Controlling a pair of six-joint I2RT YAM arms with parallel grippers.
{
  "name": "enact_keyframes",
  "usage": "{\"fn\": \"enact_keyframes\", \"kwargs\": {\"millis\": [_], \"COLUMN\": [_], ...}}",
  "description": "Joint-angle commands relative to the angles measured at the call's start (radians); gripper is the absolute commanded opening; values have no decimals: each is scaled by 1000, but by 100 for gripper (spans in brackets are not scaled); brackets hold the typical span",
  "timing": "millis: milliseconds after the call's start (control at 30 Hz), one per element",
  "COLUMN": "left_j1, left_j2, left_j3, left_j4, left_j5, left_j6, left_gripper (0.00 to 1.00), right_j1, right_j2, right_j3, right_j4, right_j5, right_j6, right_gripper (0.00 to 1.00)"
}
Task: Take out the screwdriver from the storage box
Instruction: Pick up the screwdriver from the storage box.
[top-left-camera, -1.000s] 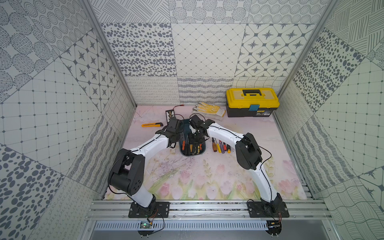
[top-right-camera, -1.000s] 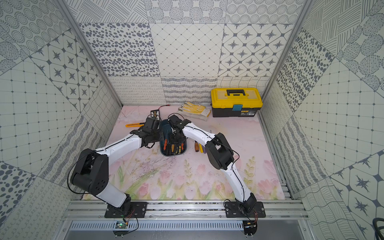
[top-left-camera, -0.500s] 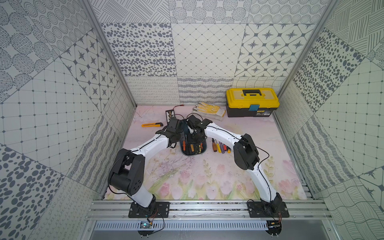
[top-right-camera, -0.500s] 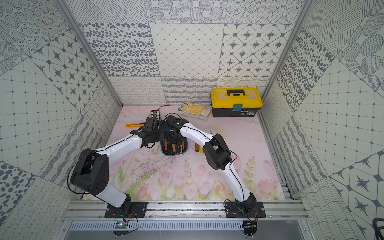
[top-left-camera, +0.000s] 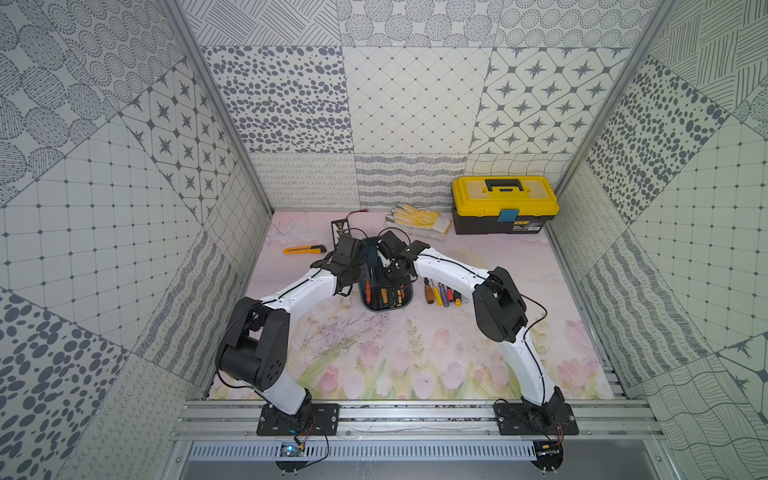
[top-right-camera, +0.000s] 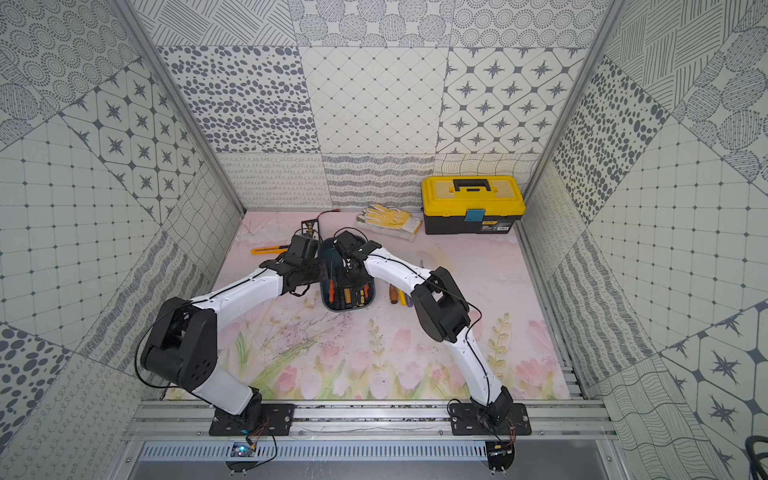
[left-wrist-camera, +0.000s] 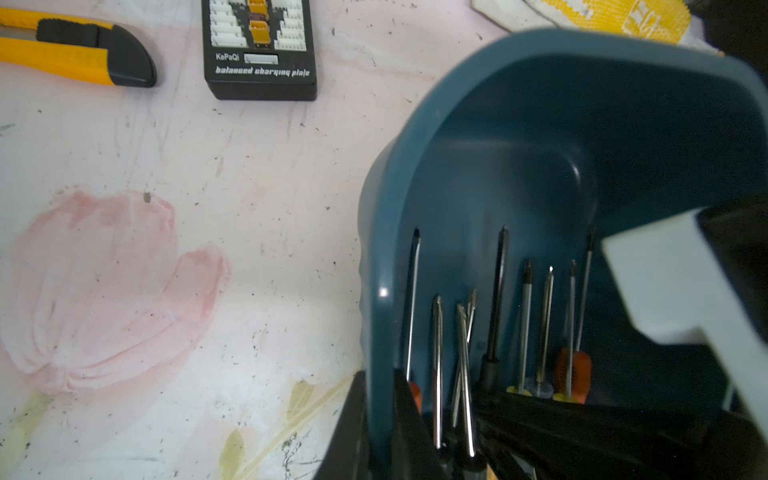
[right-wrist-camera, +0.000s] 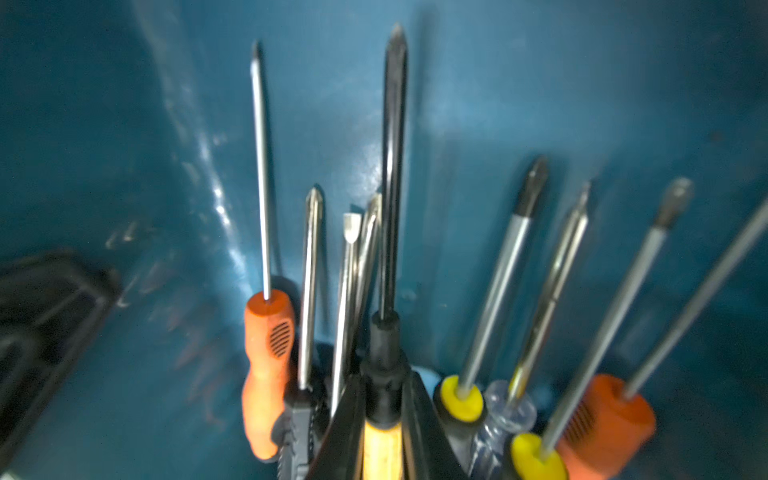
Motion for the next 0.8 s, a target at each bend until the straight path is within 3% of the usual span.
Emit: {"fn": "enact_keyframes", "kwargs": {"millis": [0, 767], "left_j1": [10, 12], "left_j2": [1, 0], "left_j3": [-5, -4], "left_j4": [54, 41], "left_j5": [0, -13], "left_j6": [18, 19], "left_gripper": [0, 0], "right_j1": [-13, -43], "right_j2": [-81, -238], "right_j3": [-34, -124], "right_j4": [66, 156], "right_j5": [49, 28], "right_j6": [3, -25], "right_gripper": [0, 0]}}
